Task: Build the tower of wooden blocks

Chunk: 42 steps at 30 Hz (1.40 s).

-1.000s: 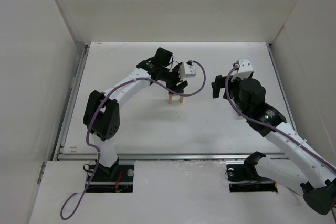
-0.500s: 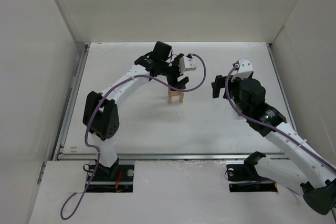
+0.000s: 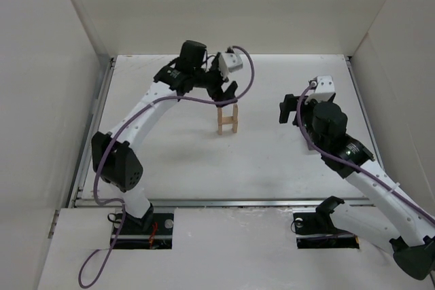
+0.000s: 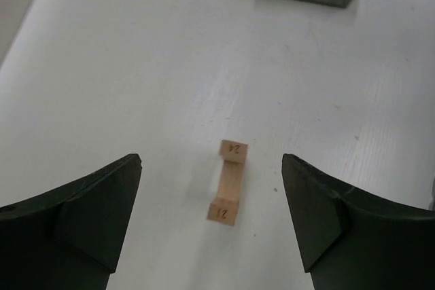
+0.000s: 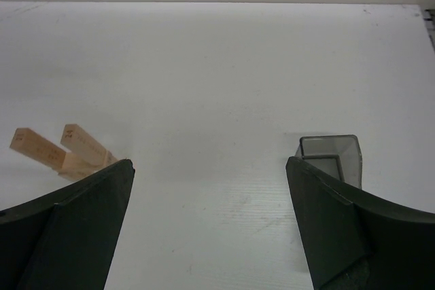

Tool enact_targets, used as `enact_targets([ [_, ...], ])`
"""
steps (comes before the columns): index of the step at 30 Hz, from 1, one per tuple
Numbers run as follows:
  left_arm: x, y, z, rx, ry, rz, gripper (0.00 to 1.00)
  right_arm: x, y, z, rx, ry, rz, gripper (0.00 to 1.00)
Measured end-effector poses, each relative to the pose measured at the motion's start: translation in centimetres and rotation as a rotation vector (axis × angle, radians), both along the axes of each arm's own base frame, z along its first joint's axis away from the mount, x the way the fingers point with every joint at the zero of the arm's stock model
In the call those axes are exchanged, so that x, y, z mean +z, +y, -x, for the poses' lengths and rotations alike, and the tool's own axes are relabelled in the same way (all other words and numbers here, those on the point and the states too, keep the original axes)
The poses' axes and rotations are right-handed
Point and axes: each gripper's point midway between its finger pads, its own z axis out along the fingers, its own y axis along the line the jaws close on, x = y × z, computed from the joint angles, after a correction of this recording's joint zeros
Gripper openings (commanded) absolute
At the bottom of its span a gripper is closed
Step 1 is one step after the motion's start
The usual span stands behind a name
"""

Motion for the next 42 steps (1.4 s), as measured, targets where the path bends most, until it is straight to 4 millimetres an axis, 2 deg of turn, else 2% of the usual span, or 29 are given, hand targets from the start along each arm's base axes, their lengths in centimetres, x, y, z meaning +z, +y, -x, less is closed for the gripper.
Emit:
enact_targets([
  [1, 1.2, 0.9, -0.7, 0.066, -0.001, 0.016, 0.82, 0.1, -0.5, -0.1, -0.030, -0.004, -0.002, 0.99],
  [4, 5.2, 5.3, -4.3, 0.354, -0.046, 0.051, 0.94, 0.7, -2.3, -0.3, -0.143, -0.020, -0.010, 0.99],
  [6, 7.3, 9.4, -6.6, 0.596, -0.075, 0.071, 0.99, 1.0, -3.8, -0.3, -0.233, -0.031, -0.014, 0.99],
  [8, 8.9, 13.9, -8.4, 0.834, -0.117, 0.076, 0.99, 1.1, -5.6, -0.1, -0.345, -0.041, -0.020, 0.99],
  [10, 10.0, 18.6, -9.0, 1.051, -0.160, 0.067, 0.99, 1.2, -7.2, 0.2, -0.442, -0.054, -0.027, 0.99],
  [12, 10.6, 22.7, -8.6, 1.239, -0.204, 0.052, 0.99, 1.5, -8.4, 0.5, -0.521, -0.071, -0.034, 0.99],
  [14, 10.5, 26.1, -7.2, 1.394, -0.240, 0.033, 0.99, 1.6, -9.0, 0.7, -0.563, -0.081, -0.038, 0.99],
  [19, 8.0, 32.1, -3.4, 1.628, -0.269, -0.057, 0.99, 1.7, -9.7, 0.8, -0.621, -0.093, -0.036, 0.99],
  [24, 6.3, 36.5, -1.8, 1.770, -0.265, -0.113, 0.99, 2.4, -9.8, -0.2, -0.681, -0.101, -0.031, 0.99],
  [29, 6.3, 39.6, -0.5, 1.872, -0.270, -0.102, 0.99, 4.4, -9.9, -0.8, -0.744, -0.136, -0.075, 0.99],
  [33, 6.4, 39.9, 0.1, 1.884, -0.273, -0.086, 0.99, 5.2, -10.0, -0.9, -0.774, -0.149, -0.100, 0.99],
  [42, 6.0, 39.6, -0.1, 1.871, -0.258, -0.073, 0.99, 4.5, -10.1, -0.8, -0.787, -0.132, -0.098, 0.99],
])
